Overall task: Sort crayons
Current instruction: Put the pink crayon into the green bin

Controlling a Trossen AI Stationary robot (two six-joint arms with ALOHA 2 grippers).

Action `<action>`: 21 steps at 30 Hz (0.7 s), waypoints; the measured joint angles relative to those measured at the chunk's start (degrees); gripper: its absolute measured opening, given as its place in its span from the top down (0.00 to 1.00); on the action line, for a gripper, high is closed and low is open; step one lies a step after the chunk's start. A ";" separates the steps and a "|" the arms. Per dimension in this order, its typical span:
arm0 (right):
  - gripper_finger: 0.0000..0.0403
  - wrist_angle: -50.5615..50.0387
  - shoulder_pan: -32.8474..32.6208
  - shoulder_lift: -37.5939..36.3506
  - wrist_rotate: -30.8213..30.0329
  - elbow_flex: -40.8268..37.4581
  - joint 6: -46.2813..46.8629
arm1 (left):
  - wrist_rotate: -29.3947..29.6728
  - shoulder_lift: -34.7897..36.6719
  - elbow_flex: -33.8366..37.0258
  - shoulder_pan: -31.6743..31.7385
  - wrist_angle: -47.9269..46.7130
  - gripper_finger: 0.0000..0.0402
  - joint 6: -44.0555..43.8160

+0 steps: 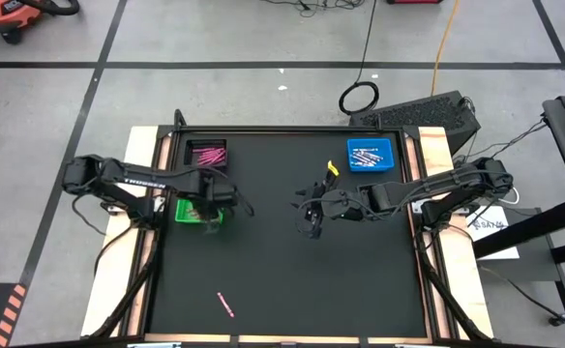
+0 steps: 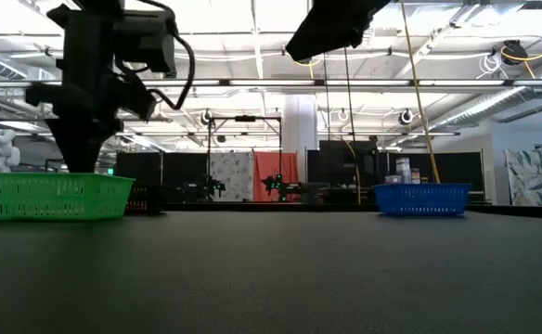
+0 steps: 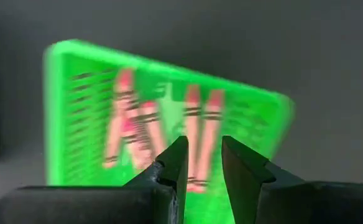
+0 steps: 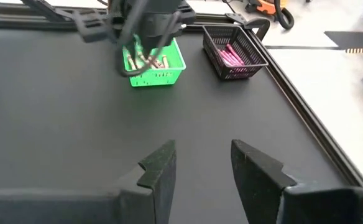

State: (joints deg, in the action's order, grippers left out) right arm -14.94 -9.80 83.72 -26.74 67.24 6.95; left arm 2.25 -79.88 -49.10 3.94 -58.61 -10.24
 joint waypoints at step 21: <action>0.65 -0.01 0.11 0.00 -0.04 0.00 -0.16 | 6.93 0.00 -5.23 -16.55 1.98 0.78 -5.93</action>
State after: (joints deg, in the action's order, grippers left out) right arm -14.95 -9.69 83.72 -26.79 67.24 6.79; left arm 9.17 -79.88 -54.33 -12.61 -56.64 -16.17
